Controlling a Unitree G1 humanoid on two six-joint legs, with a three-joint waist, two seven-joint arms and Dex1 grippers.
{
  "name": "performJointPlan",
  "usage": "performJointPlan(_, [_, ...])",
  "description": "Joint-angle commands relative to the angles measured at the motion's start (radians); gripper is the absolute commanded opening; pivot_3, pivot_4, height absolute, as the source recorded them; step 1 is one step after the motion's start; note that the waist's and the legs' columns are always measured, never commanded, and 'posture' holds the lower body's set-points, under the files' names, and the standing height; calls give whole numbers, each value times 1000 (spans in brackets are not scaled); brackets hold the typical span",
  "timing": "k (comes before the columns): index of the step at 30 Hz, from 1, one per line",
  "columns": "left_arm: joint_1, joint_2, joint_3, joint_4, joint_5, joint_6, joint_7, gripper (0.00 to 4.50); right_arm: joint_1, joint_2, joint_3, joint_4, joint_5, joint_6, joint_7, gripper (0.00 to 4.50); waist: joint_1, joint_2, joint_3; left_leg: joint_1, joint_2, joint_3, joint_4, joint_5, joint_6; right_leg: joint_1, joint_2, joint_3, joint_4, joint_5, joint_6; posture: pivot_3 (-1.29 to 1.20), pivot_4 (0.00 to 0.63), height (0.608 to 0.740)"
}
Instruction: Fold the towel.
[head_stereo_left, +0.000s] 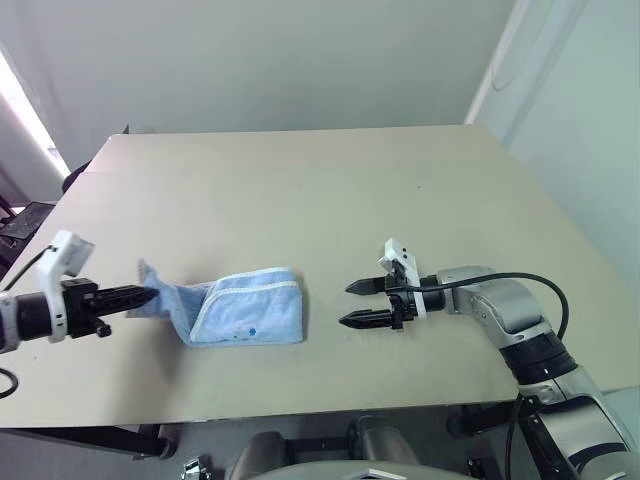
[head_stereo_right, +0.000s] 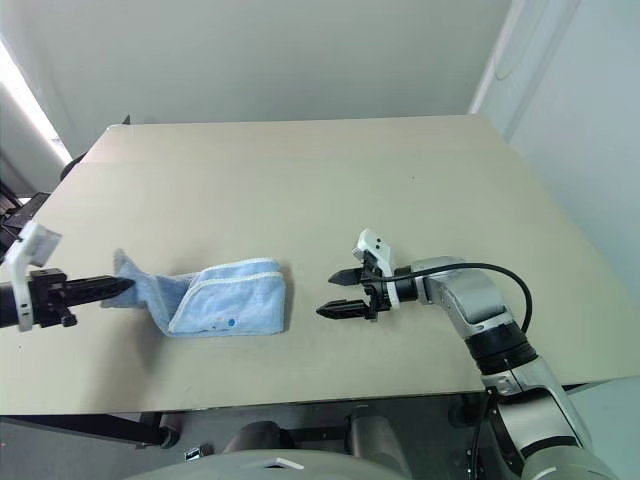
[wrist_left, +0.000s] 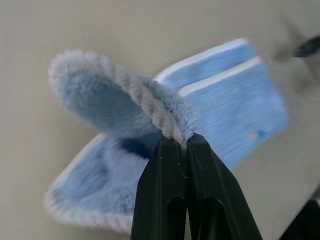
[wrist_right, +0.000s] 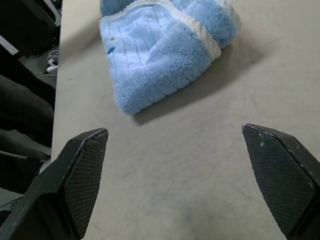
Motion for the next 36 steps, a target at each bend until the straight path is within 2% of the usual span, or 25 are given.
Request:
performJointPlan(1, [-68,-1,-67,-54,-36,22,-16,40,-6,4,-33,-25,10,-5,-16,4500,-1,0,0,0,0,0,0,0,0,0,0,0,0,0,0,0,0,740])
performJointPlan(5, [-186,-2,-192,-96,-61,52,-40,40,9,12,-44,-30,16,6,-45,4500,0,0,0,1,0,0,1,0,0,1,2,0,1,0,0,0,0,740])
performJointPlan(12, [-332,-21,-494,-32,89,-36,-117,40,13,38,-52,-26,17,14,-89,4500,-2,0,0,2,-1,1,4,0,1,3,6,0,3,0,1,0,0,740])
performJointPlan(17, [-459,-118,-652,75,190,-98,-159,40,23,44,-60,-27,16,18,-117,4500,2,-1,0,3,-1,1,7,0,1,6,7,0,2,0,1,0,0,740])
performJointPlan(22, [-535,-217,-727,152,257,-150,-181,40,43,34,-82,-47,26,34,-135,4500,1,-1,0,3,-1,1,7,0,1,7,8,1,1,1,3,0,0,740])
performJointPlan(31, [-556,-294,-776,178,308,-184,-223,40,57,30,-86,-58,23,43,-158,4500,0,-1,0,4,0,1,8,0,1,7,11,2,2,2,5,0,0,740])
performJointPlan(32, [-556,-299,-777,181,315,-191,-224,524,56,32,-84,-56,20,42,-161,4500,0,-1,0,4,0,1,8,0,1,7,11,2,2,2,5,0,0,740])
performJointPlan(36, [-552,-291,-759,152,308,-194,-247,1824,59,34,-77,-50,15,40,-170,4500,-1,-1,0,4,0,1,8,0,1,7,11,3,2,2,5,0,0,740])
